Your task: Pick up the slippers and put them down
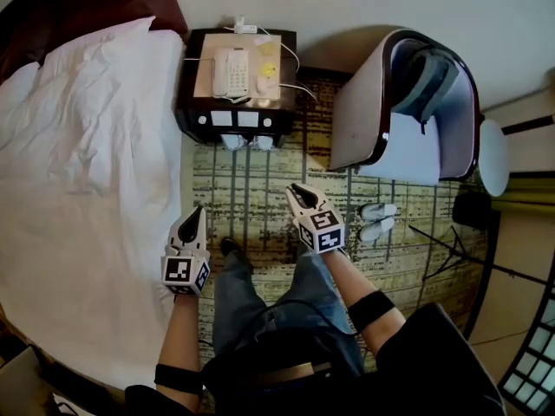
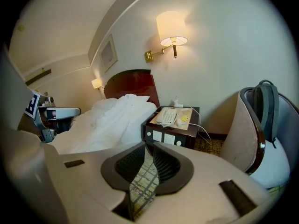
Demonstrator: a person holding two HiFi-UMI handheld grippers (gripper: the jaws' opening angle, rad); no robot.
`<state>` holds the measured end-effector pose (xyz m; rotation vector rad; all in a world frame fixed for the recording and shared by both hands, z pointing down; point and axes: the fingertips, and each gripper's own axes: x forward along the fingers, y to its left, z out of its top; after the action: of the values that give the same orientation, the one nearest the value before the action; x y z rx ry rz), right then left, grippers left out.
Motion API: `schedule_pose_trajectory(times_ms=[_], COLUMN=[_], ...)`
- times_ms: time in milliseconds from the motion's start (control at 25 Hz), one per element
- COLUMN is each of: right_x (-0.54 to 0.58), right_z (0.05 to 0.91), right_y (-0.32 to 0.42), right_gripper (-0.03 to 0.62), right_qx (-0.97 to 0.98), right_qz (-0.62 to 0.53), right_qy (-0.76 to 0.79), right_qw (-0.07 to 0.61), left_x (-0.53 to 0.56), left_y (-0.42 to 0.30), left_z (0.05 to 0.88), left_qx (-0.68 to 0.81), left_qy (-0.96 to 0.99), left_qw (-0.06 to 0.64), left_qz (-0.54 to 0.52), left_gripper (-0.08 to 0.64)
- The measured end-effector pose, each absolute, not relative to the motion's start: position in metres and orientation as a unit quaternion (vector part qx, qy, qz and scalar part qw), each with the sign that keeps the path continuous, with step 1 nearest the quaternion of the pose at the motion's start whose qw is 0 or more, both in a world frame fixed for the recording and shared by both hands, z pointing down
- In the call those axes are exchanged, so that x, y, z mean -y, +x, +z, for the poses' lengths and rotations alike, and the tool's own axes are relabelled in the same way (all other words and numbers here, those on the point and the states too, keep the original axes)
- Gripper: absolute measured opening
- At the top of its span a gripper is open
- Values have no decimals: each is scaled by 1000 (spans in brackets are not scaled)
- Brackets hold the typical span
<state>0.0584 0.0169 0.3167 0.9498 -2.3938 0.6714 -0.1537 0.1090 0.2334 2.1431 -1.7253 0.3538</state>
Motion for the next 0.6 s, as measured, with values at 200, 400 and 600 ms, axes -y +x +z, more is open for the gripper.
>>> schedule_pose_trajectory(times_ms=[200, 400, 600], right_x=[12, 40, 62], right_z=[376, 444, 529], right_y=[61, 53, 41], right_gripper=[151, 307, 364], right_qx=[870, 853, 825], right_qz=[279, 362, 443], right_qy=[327, 320, 327], right_qw=[244, 200, 129], left_x=[-85, -56, -24], left_y=[-133, -128, -125], left_z=[271, 325, 405], left_qx=[624, 628, 620], left_qy=[746, 742, 747], left_qw=[194, 194, 210], left_qz=[131, 130, 118], left_gripper=[4, 4, 4])
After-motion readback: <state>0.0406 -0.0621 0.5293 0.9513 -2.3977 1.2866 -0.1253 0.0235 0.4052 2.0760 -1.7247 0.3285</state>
